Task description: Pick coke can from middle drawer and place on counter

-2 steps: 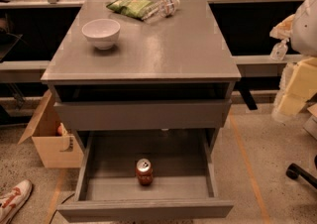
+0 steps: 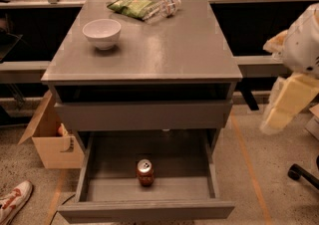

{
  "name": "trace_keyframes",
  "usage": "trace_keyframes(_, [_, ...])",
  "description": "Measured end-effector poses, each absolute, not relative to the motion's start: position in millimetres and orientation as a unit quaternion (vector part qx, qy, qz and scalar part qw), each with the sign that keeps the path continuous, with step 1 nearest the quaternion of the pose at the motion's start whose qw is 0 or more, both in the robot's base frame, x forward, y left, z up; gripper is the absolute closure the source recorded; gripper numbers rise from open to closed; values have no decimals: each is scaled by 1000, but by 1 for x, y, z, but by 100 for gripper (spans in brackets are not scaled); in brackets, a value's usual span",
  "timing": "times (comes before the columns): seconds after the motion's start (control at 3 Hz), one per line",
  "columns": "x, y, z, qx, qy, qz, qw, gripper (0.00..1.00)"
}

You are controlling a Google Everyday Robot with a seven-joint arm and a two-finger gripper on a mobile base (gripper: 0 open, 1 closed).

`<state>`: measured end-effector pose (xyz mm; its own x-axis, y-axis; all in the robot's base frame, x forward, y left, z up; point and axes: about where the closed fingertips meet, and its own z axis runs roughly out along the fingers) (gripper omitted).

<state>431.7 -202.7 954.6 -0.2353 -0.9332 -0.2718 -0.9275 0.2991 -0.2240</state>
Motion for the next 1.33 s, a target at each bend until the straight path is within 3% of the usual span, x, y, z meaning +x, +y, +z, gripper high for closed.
trace_keyframes(0.67, [415,-141,846,-546,790,100,262,0])
trace_keyframes(1.33, [417,-129,823,-530,796,116,268,0])
